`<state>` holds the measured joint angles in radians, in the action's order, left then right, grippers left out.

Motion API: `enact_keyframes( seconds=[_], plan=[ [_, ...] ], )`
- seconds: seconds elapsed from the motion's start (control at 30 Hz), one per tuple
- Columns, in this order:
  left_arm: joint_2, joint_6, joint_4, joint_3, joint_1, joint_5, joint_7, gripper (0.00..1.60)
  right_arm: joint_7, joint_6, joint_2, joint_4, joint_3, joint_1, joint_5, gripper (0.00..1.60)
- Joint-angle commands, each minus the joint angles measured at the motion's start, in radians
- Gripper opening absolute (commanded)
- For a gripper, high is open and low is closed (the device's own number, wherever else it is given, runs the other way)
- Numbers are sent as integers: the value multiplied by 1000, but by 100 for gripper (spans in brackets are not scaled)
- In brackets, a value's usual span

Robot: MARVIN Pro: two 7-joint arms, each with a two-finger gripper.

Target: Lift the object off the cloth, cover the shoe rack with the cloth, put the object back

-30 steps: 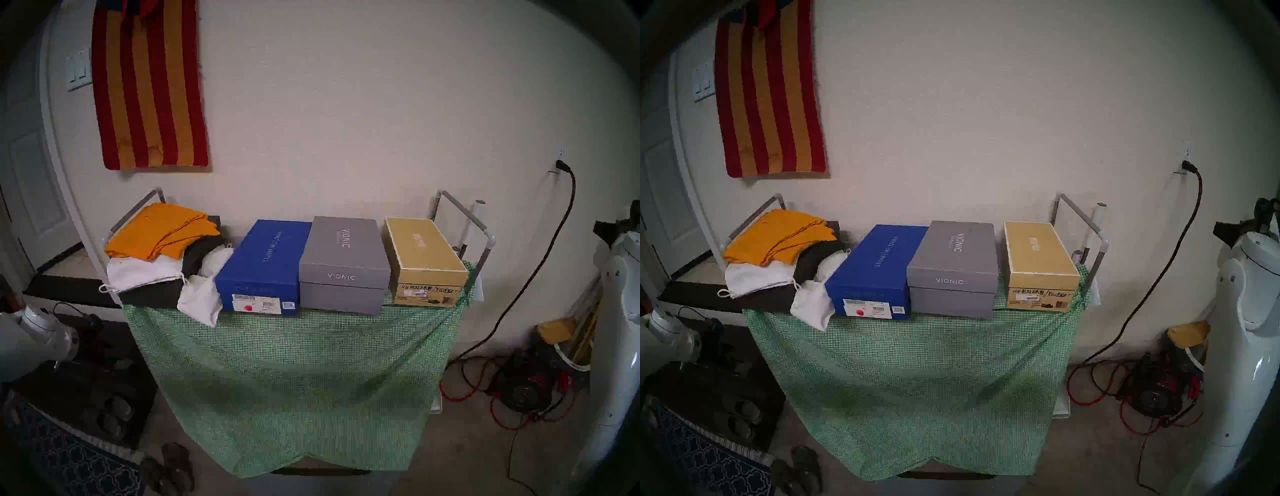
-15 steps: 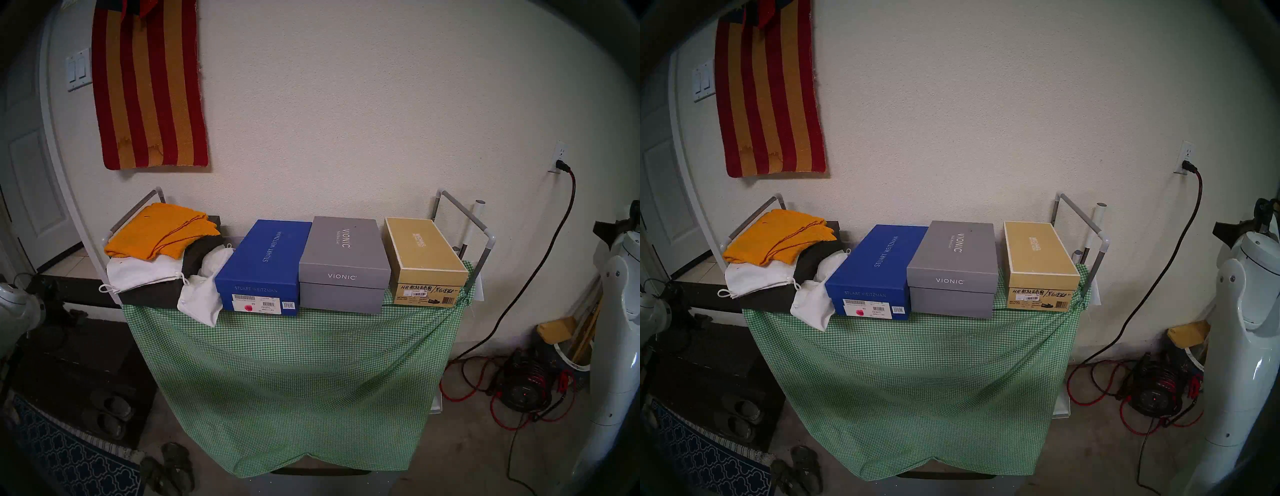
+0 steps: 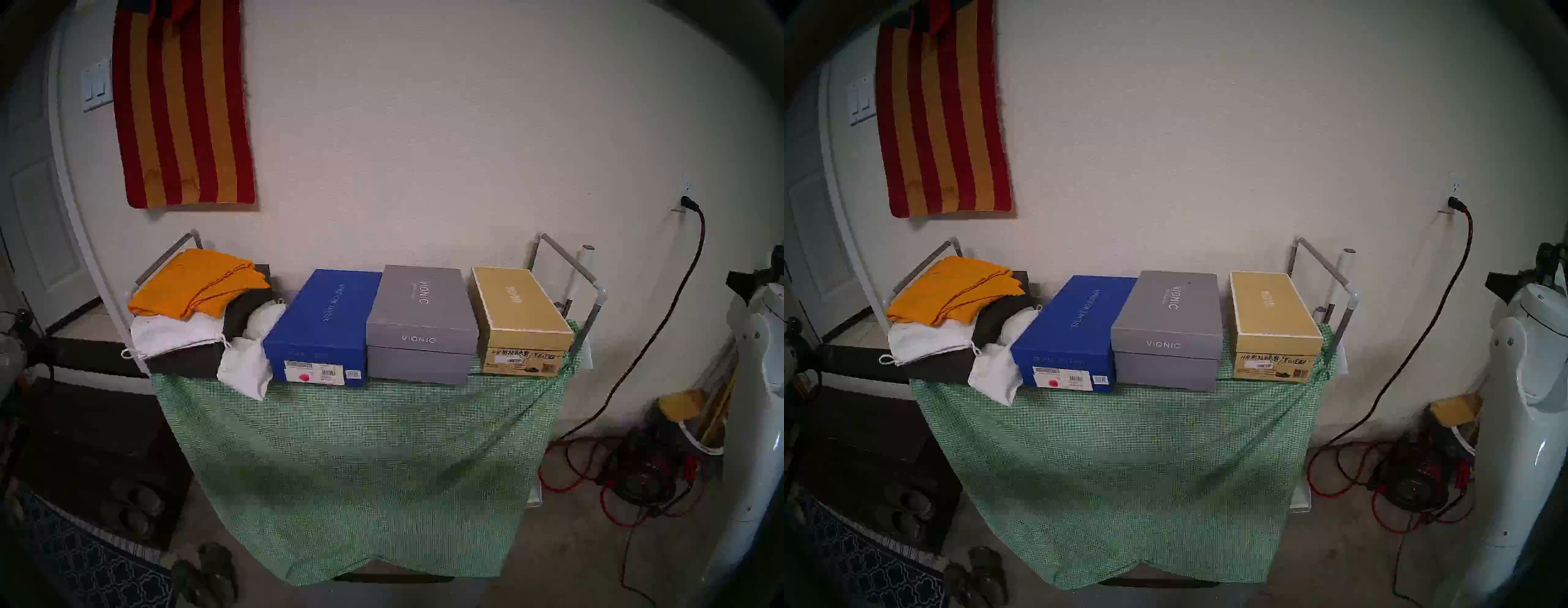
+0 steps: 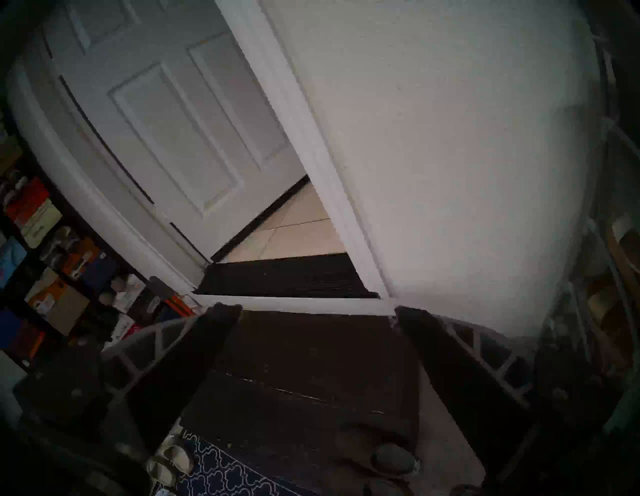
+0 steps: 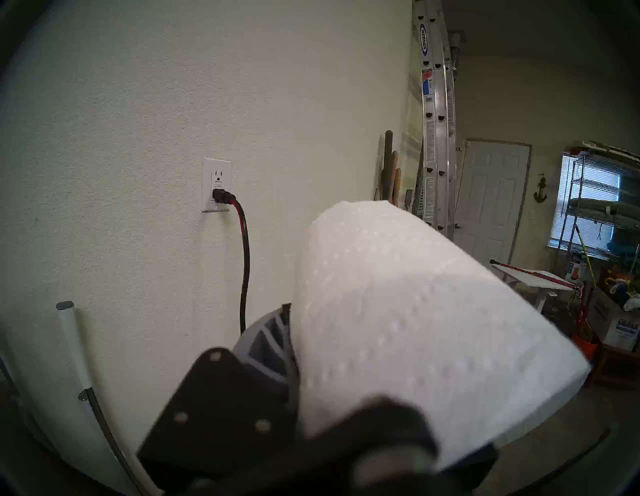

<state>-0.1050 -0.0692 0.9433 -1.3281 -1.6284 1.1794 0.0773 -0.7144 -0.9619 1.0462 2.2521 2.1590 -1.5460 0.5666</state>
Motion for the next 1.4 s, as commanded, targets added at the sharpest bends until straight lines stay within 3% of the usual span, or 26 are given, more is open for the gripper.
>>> enact_keyframes(
  seconds=[0.0,0.3,0.53,1.0,1.37],
  plan=[
    [-10,46,-15,-17,-16,36,-37,160,31,2,-10,72,-40,6,29,0],
    [-23,91,-23,-28,-30,63,-70,160,89,2,-15,191,-133,-9,76,0],
    [-35,134,-24,-38,-45,84,-98,160,133,2,-23,191,-180,-26,108,0],
    [-52,220,-15,-57,-79,116,-150,160,204,2,-61,191,-180,0,155,0],
    [-60,287,2,-70,-111,135,-193,160,291,4,-85,191,-274,39,214,0]
  ],
)
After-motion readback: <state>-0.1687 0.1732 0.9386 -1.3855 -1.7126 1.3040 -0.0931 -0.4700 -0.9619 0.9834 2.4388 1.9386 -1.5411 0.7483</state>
